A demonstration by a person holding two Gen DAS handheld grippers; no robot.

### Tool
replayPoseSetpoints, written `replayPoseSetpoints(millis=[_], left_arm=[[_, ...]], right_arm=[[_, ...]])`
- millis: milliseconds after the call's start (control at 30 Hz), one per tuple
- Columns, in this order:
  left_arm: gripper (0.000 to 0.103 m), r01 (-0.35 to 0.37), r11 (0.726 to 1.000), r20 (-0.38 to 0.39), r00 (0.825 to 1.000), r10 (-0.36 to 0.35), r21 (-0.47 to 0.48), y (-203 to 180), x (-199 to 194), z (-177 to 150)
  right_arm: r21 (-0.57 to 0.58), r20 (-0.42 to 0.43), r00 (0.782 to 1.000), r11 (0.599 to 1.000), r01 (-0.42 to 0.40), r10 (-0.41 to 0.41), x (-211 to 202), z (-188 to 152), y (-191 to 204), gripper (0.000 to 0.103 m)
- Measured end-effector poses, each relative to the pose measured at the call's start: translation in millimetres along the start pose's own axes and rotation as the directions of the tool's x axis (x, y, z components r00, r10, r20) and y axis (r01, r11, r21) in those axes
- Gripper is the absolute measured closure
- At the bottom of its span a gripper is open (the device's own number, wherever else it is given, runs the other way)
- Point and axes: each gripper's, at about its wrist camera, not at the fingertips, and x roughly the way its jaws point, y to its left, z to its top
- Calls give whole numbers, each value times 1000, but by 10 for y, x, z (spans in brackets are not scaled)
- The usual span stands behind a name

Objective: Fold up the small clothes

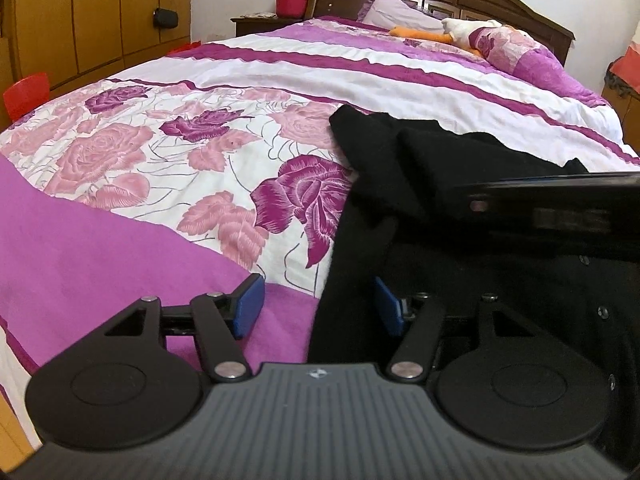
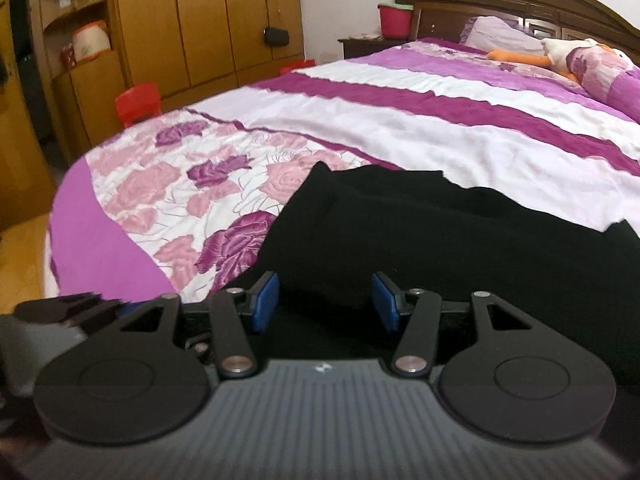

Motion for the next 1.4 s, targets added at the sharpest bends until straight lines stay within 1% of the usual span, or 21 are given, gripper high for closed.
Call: replayPoseSetpoints(millis=[167,233,267,300,333,367,467,567,633,767,833,933,1033,1100,1233,1333,1367,1400], left_arm=[[36,1,1000,2,1000,-1,6,-2,14,-11],[36,3,1000,4,1000,-3,7,-3,20,-17],[36,4,1000,5,1000,-4,8,-2,23,-19],[36,4,1000,5,1000,-4,9,-1,25,-19],[36,4,1000,5,1000,-4,9,-1,26,-17],[36,4,1000,5,1000,-4,9,-2,29,-15],[36,2,1000,6,1000,-2,8,0,29,-17],[36,-4,1000,4,1000,3,10,-6,36,-6],[36,-9,1000,3,1000,9,16,-24,43,8],[36,-18,1000,4,1000,18,25,-60,74,66],[36,-22,999,3,1000,22,24,-78,102,104],[36,-26,999,7,1000,26,22,-112,154,167],[36,-35,999,14,999,35,24,-154,215,221],[36,-45,999,16,999,44,26,-183,256,240],[36,-63,997,22,998,62,37,-228,307,248],[35,-66,997,26,998,65,49,-239,321,242],[35,-66,997,26,998,64,50,-237,324,241],[35,-64,997,27,998,63,50,-233,325,240]], right_arm=[[-31,-53,998,999,35,-37,333,3,22,49],[-35,-47,998,999,40,-42,391,-5,11,50],[-35,-39,998,999,40,-42,393,-7,4,57],[-33,-31,998,998,47,-48,384,-6,-6,72],[-31,-27,999,998,45,-46,369,-1,-18,81],[-23,-23,999,999,40,-40,356,12,-32,87],[7,19,999,999,44,-44,215,65,-98,90],[51,91,995,998,47,-52,-30,129,-217,90],[80,132,989,995,63,-74,-203,164,-330,91],[150,198,968,981,126,-155,-552,170,-655,91],[185,211,958,971,154,-192,-677,130,-827,91],[248,195,949,948,198,-249,-776,6,-1115,91],[354,156,946,910,215,-284,-778,-179,-1396,91],[426,112,949,877,221,-293,-736,-322,-1566,91],[493,25,949,830,261,-313,-597,-593,-1806,90],[535,-7,948,800,272,-318,-589,-720,-1928,86],[554,-7,945,785,277,-328,-631,-736,-1940,74],[572,-6,940,770,283,-340,-676,-735,-1933,59]])
